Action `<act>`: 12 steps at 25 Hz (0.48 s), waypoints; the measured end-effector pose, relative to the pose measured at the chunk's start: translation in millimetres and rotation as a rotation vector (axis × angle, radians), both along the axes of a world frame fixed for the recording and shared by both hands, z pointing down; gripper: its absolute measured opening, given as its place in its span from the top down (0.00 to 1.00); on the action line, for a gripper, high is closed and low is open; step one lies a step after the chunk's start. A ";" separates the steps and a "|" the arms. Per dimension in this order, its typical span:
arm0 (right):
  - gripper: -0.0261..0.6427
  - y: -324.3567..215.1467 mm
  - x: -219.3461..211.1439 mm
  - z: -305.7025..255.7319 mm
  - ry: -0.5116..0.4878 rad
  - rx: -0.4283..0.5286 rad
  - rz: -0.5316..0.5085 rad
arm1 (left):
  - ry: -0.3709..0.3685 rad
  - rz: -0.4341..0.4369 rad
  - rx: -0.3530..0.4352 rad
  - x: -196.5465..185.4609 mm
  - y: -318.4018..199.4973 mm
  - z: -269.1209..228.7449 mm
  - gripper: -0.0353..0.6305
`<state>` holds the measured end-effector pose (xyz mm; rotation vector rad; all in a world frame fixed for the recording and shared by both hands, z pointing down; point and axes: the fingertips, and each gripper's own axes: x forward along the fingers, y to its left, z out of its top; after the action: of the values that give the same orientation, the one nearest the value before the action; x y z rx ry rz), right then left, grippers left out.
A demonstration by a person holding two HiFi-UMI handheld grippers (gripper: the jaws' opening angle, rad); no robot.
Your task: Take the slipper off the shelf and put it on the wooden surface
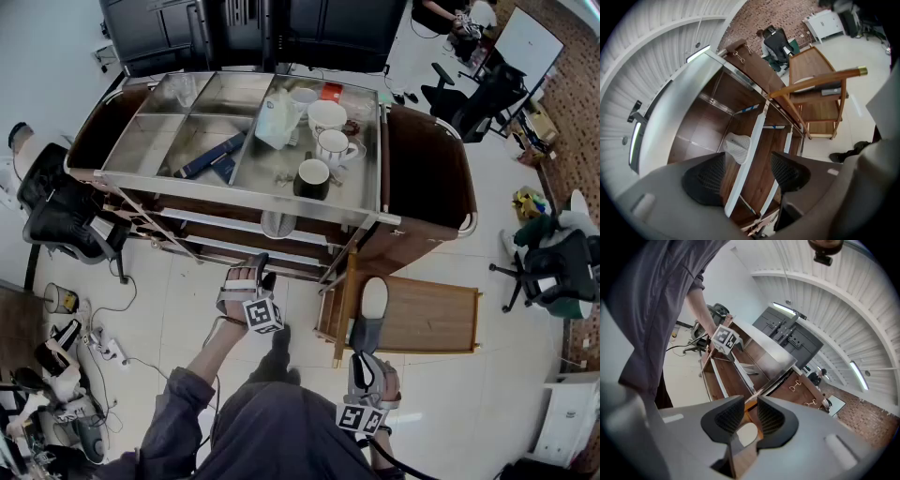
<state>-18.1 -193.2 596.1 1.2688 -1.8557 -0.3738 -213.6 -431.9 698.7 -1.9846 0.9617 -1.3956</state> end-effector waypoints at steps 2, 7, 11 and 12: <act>0.86 -32.0 6.6 -2.4 0.021 0.004 0.018 | -0.038 0.000 -0.016 -3.7 -42.8 23.5 0.48; 0.86 -75.3 14.2 -3.1 0.040 -0.014 0.075 | -0.134 0.006 -0.025 -16.2 -116.3 63.4 0.42; 0.86 -80.2 20.0 8.0 0.044 -0.068 0.106 | -0.165 0.023 -0.046 -11.0 -147.0 79.5 0.43; 0.87 -78.8 20.5 10.3 0.042 -0.080 0.111 | -0.170 0.027 -0.059 -11.2 -149.7 83.7 0.49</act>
<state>2.4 -272.0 606.5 1.2932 -1.7394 -0.2623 -224.8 -581.7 782.4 -1.8778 0.8233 -1.5651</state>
